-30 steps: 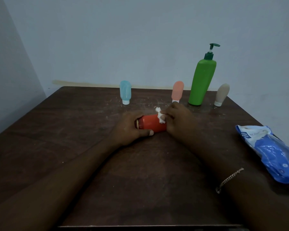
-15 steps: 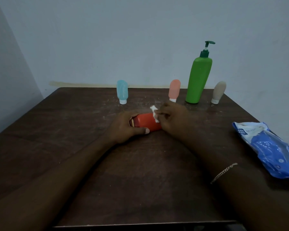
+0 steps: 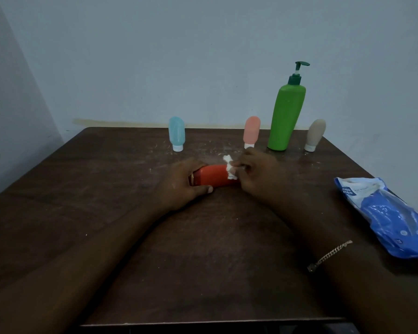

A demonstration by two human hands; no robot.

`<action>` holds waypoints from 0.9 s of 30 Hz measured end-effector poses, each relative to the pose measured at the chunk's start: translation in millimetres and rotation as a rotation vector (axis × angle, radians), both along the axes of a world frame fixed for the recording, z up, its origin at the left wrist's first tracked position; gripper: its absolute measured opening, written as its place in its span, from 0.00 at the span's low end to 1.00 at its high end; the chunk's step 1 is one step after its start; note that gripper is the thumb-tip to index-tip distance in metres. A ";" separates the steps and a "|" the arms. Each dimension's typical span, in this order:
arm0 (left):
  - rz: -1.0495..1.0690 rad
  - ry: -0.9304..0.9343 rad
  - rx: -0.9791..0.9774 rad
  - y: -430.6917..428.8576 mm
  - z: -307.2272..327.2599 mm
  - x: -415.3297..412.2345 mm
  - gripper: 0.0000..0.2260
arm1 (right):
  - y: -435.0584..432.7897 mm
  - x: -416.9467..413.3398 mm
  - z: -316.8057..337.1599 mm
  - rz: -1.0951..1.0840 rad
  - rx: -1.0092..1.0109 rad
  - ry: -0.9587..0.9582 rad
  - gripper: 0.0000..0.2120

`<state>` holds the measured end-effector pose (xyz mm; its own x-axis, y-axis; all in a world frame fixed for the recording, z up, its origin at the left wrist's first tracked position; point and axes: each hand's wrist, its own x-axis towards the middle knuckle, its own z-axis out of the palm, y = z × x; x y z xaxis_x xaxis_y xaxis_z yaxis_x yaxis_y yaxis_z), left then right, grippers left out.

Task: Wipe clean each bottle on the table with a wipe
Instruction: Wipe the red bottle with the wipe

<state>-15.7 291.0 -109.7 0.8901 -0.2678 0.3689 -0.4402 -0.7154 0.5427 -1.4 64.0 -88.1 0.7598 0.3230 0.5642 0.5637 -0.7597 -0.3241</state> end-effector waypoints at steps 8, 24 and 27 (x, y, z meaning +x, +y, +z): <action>-0.025 -0.174 0.095 -3.6 -1.9 -1.9 0.21 | 2.5 -2.7 8.0 -0.111 0.037 0.124 0.11; -0.003 -0.072 0.034 -0.2 -3.7 3.9 0.24 | -29.1 17.8 2.2 -0.225 0.123 0.129 0.11; 0.024 0.036 -0.039 0.1 -2.8 5.6 0.25 | -7.6 5.1 4.4 -0.094 0.073 0.074 0.11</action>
<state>-10.1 291.1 -112.5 0.9088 -0.2325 0.3465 -0.4032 -0.7035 0.5852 3.7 56.4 -83.7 0.8251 0.2087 0.5251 0.4638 -0.7808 -0.4185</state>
